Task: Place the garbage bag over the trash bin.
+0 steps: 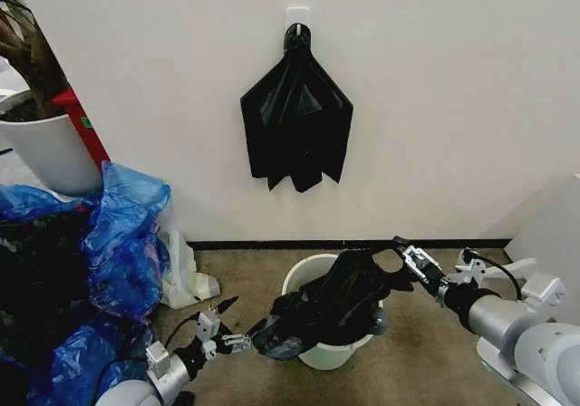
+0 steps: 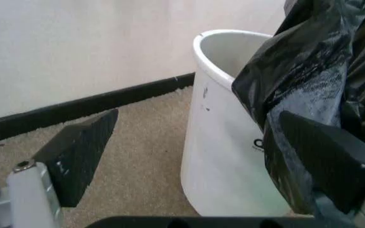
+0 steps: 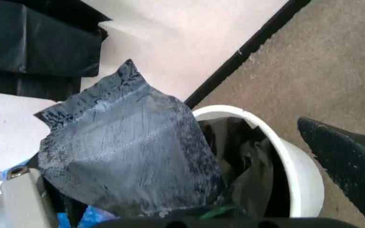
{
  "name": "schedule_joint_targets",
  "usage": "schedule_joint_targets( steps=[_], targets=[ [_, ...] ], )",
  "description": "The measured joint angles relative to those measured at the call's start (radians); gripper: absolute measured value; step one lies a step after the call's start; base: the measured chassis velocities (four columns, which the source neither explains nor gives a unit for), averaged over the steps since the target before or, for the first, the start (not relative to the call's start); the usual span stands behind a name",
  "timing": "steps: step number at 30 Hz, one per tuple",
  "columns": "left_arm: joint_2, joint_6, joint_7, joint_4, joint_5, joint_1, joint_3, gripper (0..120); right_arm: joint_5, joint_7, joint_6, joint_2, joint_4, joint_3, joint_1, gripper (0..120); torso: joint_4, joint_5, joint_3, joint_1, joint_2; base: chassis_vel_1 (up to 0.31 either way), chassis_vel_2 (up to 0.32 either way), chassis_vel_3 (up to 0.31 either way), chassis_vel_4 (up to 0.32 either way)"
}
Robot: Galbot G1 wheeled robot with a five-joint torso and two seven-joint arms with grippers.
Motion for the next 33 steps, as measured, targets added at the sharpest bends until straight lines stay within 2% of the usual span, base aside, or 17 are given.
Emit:
schedule_joint_targets(
  steps=[4,5,6,8,9,11,15,16,17,18,19,22,25,28,30,32,33],
  targets=[
    [-0.004,-0.001,0.000,-0.001,0.003,0.001,0.001,100,0.084,0.048,-0.024,-0.014,-0.001,0.031,0.006,100,0.0001,-0.0001,0.000,0.000,0.000,0.000,0.000,0.000,0.000],
    [-0.005,-0.002,0.001,-0.002,0.003,0.001,0.001,100,0.102,0.063,-0.048,-0.022,-0.001,0.035,0.003,100,0.0001,-0.0001,0.000,0.000,0.000,0.000,0.000,0.000,0.000],
    [-0.006,-0.002,0.001,-0.002,0.004,0.002,0.000,100,0.109,0.047,-0.120,-0.043,-0.001,0.043,-0.019,100,0.0002,0.0001,0.000,0.000,0.000,0.000,0.000,0.000,0.000],
    [-0.007,-0.003,0.002,-0.002,0.004,0.002,0.000,100,0.093,-0.044,-0.203,-0.070,-0.002,0.062,-0.047,100,-0.0002,0.0000,0.000,0.000,0.000,0.000,0.000,0.000,0.000],
    [-0.007,-0.004,0.002,-0.002,0.004,0.002,-0.001,100,0.062,-0.140,-0.232,-0.094,-0.002,0.067,-0.060,100,-0.0003,-0.0002,0.000,0.000,0.000,0.000,0.000,0.000,0.000],
    [-0.008,-0.004,0.003,-0.002,0.005,0.003,-0.001,100,0.034,-0.190,-0.240,-0.106,-0.002,0.066,-0.062,100,-0.0002,-0.0001,0.000,0.000,0.000,0.000,0.000,0.000,0.000],
    [-0.009,-0.005,0.005,-0.004,0.005,0.007,-0.006,100,-0.230,-0.457,-0.248,-0.170,-0.058,0.032,-0.070,100,0.0006,0.0001,0.000,0.000,0.000,0.000,0.000,0.000,0.000],
    [-0.009,-0.005,0.005,-0.004,0.005,0.008,-0.009,100,-0.316,-0.565,-0.248,-0.185,-0.080,0.033,-0.093,100,0.0004,0.0000,0.000,0.000,0.000,0.000,0.000,0.000,0.000],
    [-0.009,-0.005,0.005,-0.004,0.005,0.008,-0.009,100,-0.316,-0.565,-0.248,-0.185,-0.080,0.033,-0.093,100,0.0004,0.0000,0.000,0.000,0.000,0.000,0.000,0.000,0.000],
    [-0.009,-0.005,0.005,-0.004,0.004,0.009,-0.010,100,-0.392,-0.651,-0.249,-0.193,-0.098,0.035,-0.112,100,0.0004,0.0001,0.000,0.000,0.000,0.000,0.000,0.000,0.000],
    [-0.008,-0.006,0.005,-0.004,0.003,0.010,-0.012,100,-0.572,-0.831,-0.249,-0.205,-0.147,0.048,-0.158,100,0.0000,-0.0002,0.000,0.000,0.000,0.000,0.000,0.000,0.000],
    [-0.003,-0.006,0.006,-0.003,0.001,0.010,-0.013,100,-0.868,-1.125,-0.236,-0.201,-0.220,0.074,-0.206,100,-0.0002,0.0004,0.000,0.000,0.000,0.000,0.000,0.000,0.000],
    [0.002,-0.006,0.006,-0.001,-0.001,0.008,-0.012,100,-0.983,-1.214,-0.196,-0.198,-0.238,0.074,-0.225,100,-0.0003,0.0000,0.000,0.000,0.000,0.000,0.000,0.000,0.000],
    [0.012,-0.005,0.005,0.009,-0.005,0.001,-0.008,100,-1.140,-1.348,-0.086,-0.204,-0.254,0.076,-0.251,100,0.0001,0.0000,0.000,0.000,0.000,0.000,0.000,0.000,0.000],
    [0.013,-0.004,0.005,0.014,-0.007,-0.002,-0.006,100,-1.167,-1.382,-0.022,-0.207,-0.245,0.078,-0.262,100,-0.0001,-0.0002,0.000,0.000,0.000,0.000,0.000,0.000,0.000],
    [0.013,-0.004,0.005,0.014,-0.007,-0.002,-0.006,100,-1.167,-1.382,-0.022,-0.207,-0.245,0.078,-0.262,100,-0.0001,-0.0002,0.000,0.000,0.000,0.000,0.000,0.000,0.000],
    [0.013,-0.003,0.004,0.017,-0.010,-0.004,-0.006,100,-1.180,-1.392,0.022,-0.200,-0.226,0.080,-0.265,100,0.0001,-0.0003,0.000,0.000,0.000,0.000,0.000,0.000,0.000]
  ],
)
